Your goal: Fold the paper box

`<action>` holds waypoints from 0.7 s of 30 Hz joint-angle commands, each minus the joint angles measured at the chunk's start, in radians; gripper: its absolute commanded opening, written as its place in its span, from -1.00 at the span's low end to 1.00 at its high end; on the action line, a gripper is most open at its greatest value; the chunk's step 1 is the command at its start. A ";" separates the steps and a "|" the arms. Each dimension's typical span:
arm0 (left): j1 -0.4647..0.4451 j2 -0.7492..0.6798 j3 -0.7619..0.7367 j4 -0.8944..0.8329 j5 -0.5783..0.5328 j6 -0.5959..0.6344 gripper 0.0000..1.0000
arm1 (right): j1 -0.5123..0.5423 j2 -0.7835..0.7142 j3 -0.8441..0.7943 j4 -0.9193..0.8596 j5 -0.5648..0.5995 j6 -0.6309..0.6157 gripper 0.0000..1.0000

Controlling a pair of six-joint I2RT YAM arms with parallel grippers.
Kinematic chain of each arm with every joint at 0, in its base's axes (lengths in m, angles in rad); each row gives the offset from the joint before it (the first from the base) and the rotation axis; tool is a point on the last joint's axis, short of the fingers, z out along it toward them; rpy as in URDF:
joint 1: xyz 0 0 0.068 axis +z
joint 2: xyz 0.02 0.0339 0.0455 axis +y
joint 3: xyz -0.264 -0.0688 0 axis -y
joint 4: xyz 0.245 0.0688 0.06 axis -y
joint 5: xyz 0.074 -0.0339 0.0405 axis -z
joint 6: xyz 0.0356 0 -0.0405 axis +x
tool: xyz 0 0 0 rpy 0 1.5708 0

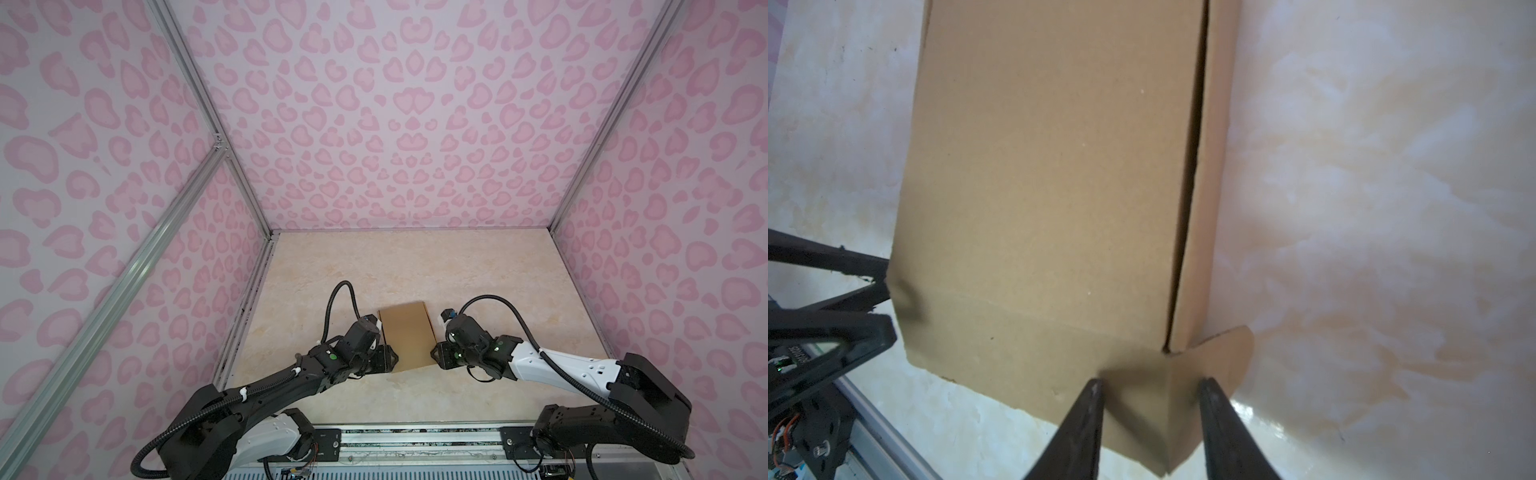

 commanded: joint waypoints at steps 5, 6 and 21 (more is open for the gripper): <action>0.002 -0.040 0.056 -0.105 -0.140 0.100 0.07 | -0.010 -0.014 0.011 -0.033 0.017 -0.032 -0.14; 0.002 -0.049 0.060 -0.114 -0.156 0.109 0.07 | -0.014 -0.018 0.017 -0.047 0.021 -0.038 -0.13; 0.001 0.026 0.056 -0.028 -0.103 0.117 0.08 | -0.034 0.010 0.046 -0.061 0.038 -0.100 -0.03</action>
